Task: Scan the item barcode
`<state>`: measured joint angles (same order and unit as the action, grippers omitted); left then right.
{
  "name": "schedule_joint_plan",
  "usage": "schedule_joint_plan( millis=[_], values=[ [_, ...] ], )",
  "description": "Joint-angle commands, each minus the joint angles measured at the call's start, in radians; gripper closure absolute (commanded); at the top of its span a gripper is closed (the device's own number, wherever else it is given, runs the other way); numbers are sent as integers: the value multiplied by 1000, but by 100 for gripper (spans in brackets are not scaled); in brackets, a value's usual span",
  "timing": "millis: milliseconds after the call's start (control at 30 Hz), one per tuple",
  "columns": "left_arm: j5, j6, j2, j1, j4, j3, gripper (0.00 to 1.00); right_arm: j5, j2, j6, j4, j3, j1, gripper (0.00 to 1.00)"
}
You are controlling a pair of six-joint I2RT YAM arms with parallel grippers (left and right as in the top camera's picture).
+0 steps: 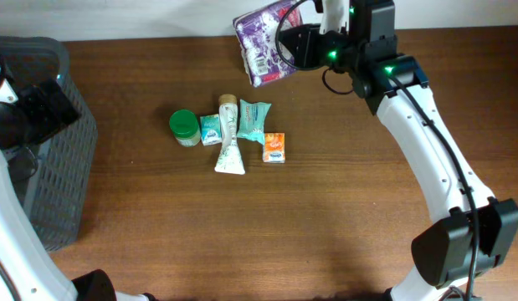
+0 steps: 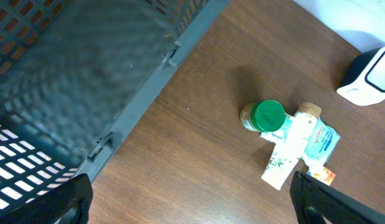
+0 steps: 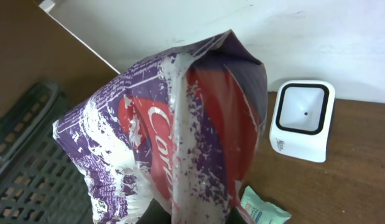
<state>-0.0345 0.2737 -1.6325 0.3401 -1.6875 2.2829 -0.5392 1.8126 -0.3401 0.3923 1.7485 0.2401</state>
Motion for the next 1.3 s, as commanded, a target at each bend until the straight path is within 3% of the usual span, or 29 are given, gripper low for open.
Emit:
schedule_joint_plan(
  millis=[0,1000,1200,1267],
  values=[
    [-4,6,10,5,0,2,1,-10,-22,-54,0,11,3,96],
    [-4,6,10,5,-1,2,1,0,-21,-61,39,11,9,96],
    [-4,6,10,5,-1,2,1,419,-21,-60,234,11,5,96],
    [-4,6,10,5,-1,2,1,695,-21,-58,334,11,6,96]
  ],
)
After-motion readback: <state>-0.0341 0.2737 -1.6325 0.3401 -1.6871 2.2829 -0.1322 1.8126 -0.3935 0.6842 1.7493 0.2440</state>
